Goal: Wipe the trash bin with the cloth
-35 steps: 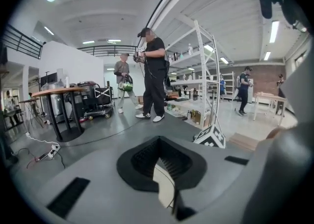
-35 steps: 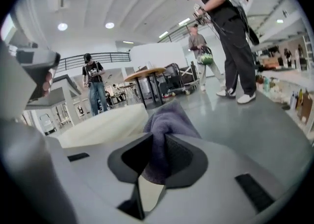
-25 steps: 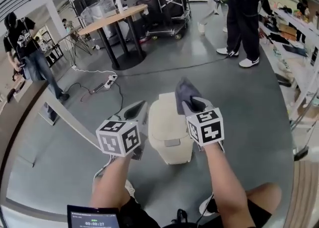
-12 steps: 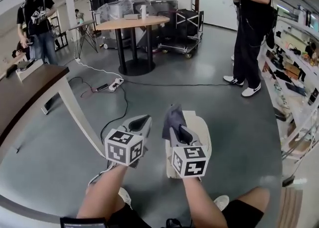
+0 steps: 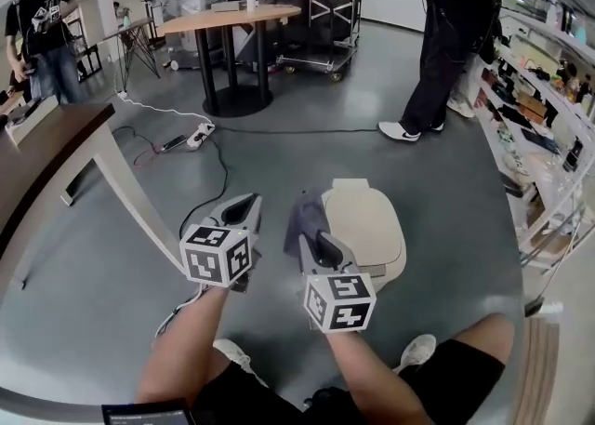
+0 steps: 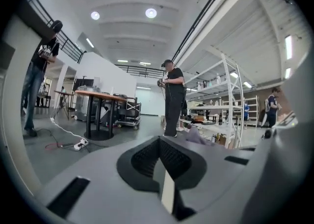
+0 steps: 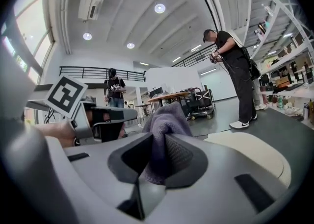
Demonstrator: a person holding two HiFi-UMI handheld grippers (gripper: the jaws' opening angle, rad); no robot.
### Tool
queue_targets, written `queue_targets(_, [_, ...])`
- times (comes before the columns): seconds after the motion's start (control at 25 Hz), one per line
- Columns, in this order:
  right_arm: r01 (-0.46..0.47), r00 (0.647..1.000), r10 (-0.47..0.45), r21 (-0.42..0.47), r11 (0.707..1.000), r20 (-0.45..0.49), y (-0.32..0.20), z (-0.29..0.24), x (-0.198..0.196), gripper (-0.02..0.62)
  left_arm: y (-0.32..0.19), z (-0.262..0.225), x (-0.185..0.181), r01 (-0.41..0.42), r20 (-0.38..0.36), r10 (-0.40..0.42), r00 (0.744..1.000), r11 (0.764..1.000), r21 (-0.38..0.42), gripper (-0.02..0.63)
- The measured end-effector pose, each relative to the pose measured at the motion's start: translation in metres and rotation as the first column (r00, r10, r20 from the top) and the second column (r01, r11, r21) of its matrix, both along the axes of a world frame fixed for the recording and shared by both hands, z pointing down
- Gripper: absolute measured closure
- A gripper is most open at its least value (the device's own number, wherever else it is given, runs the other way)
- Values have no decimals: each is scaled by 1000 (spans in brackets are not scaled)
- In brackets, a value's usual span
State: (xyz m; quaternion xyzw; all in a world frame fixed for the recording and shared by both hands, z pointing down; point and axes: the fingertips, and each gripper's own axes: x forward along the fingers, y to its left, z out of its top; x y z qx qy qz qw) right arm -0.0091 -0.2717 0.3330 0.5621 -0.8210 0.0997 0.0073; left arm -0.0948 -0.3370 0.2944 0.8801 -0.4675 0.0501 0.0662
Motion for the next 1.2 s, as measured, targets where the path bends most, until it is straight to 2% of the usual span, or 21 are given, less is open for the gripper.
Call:
queue_targets(0.08, [14,1000,-14,-2,1000,-15,-1,8,-10,526,-4,7,0,-14,-4,14,1000,1000,-4,606])
queue_targets(0.2, [23,999,-24,-26,999,-29,4,30,-27,526,-3,19,-7,-23,41,22,999,1000,20,606])
queue_targets(0.36, [-6,998,3,-53,999,-55,5,68,-43,526,-11,44,-30,-8,54,9,998,1000,-19,606])
queue_targets(0.56, [-105,992,102,-46,993,-76,14,93,-31,526,-10,63,-26,-39,41,42,998,996,-76,607])
queue_targets(0.72, [-146,987,139,-87,985,-86,18,118,-18,526,-9,84,-16,-36,38,39,998,995,-91,606])
queue_targets(0.96, [-176,981,160,-143,974,-113,19,140,-3,526,-4,105,2,-68,158,77,985,996,-63,606])
queue_targets(1.2, [-207,975,187,-182,961,-120,24,159,8,526,10,119,21,-121,191,137,972,988,-92,606])
